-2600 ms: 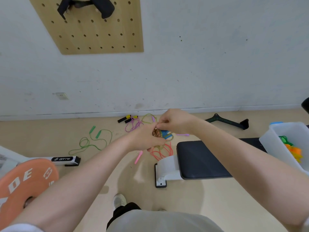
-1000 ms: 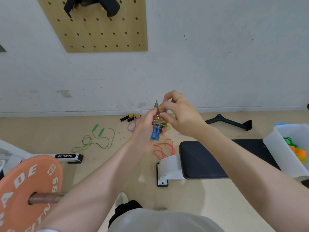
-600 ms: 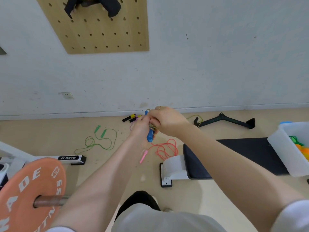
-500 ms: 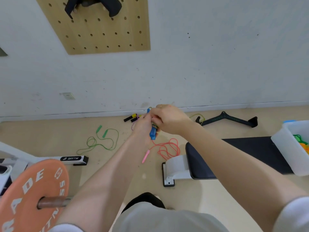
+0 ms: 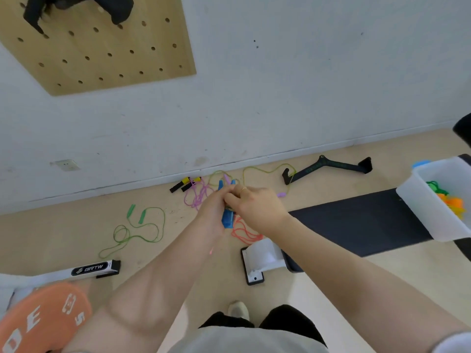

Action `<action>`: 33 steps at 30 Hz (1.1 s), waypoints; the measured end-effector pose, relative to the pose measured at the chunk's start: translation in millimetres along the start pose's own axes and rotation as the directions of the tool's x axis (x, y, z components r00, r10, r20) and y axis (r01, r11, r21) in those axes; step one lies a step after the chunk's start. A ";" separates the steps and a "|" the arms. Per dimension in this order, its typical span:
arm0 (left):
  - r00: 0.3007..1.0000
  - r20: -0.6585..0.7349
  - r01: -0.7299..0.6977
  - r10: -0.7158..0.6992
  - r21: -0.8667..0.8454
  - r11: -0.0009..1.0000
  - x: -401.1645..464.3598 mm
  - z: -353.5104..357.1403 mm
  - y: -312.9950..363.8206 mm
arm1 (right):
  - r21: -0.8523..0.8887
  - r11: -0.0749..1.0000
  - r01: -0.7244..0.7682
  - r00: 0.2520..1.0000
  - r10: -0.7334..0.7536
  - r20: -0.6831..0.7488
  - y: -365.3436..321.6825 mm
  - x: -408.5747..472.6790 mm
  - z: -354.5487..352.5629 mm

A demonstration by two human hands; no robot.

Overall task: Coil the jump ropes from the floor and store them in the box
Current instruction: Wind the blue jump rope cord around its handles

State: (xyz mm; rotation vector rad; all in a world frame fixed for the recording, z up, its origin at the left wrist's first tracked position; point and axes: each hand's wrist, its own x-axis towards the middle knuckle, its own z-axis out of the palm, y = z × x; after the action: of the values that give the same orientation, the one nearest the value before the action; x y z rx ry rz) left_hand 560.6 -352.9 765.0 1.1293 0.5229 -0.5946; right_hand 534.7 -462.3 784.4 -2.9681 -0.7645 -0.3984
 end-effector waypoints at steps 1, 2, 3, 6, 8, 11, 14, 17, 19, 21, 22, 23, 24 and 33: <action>1.000 -0.027 -0.005 0.006 0.033 0.999 2.8 0.3 0.8 | 0.002 0.999 0.047 0.996 -0.046 -0.075 5.8 -1.9 7.4; 0.998 -0.062 -0.018 0.022 0.060 0.998 6.1 2.0 1.4 | 0.037 0.996 0.086 0.991 -0.081 -0.108 11.9 -5.4 13.0; 0.995 -0.098 -0.030 0.037 0.065 0.997 10.4 4.8 2.0 | 0.094 0.992 0.088 0.986 -0.073 -0.152 20.1 -9.3 16.2; 0.987 -0.138 -0.072 0.078 0.053 0.996 21.9 26.8 5.7 | 0.403 0.898 -0.174 0.964 0.240 -0.118 49.8 -20.6 14.0; 0.985 -0.119 -0.110 0.122 0.096 0.989 28.8 50.3 5.4 | 0.624 0.655 -0.426 0.886 0.441 0.142 71.8 -25.5 13.1; 0.968 -0.050 -0.222 0.248 0.305 0.926 37.4 99.7 -2.5 | 0.826 0.013 -0.564 0.729 0.478 0.490 106.5 -27.6 5.2; 0.866 0.071 -0.421 0.494 0.637 0.646 55.1 156.7 -21.6 | 0.750 -0.507 -0.425 0.666 0.385 0.638 155.1 -37.2 5.3; 0.758 0.234 -0.485 0.609 0.827 0.286 78.1 222.2 -44.7 | 0.661 -0.650 -0.375 0.635 0.339 0.694 219.8 -61.6 11.4; 0.757 0.303 -0.457 0.579 0.879 0.138 98.6 270.3 -63.6 | 0.631 -0.667 -0.397 0.605 0.326 0.726 268.3 -84.7 14.4; 0.799 0.346 -0.426 0.492 0.903 0.056 118.4 322.0 -82.5 | 0.622 -0.668 -0.410 0.592 0.324 0.738 319.7 -110.2 17.0; 0.819 0.363 -0.425 0.445 0.904 0.044 128.5 347.3 -91.8 | 0.625 -0.670 -0.401 0.581 0.341 0.739 345.4 -123.2 18.3; 0.836 0.380 -0.432 0.395 0.900 0.050 138.3 371.9 -101.2 | 0.633 -0.666 -0.393 0.561 0.372 0.740 370.7 -135.9 19.7; 0.851 0.400 -0.448 0.340 0.891 0.076 148.5 395.5 -110.9 | 0.650 -0.649 -0.395 0.534 0.414 0.737 395.1 -148.2 20.4; 0.894 0.437 -0.402 -0.099 0.881 0.250 225.9 533.9 -185.0 | 0.611 -0.201 -0.766 0.225 0.806 0.548 562.4 -264.7 75.6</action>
State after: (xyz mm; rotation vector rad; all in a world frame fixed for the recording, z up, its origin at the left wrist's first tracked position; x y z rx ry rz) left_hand 647.6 -948.3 674.1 2.1505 -0.5012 -1.0006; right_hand 599.6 -1070.7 650.9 -1.7685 0.9056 0.0663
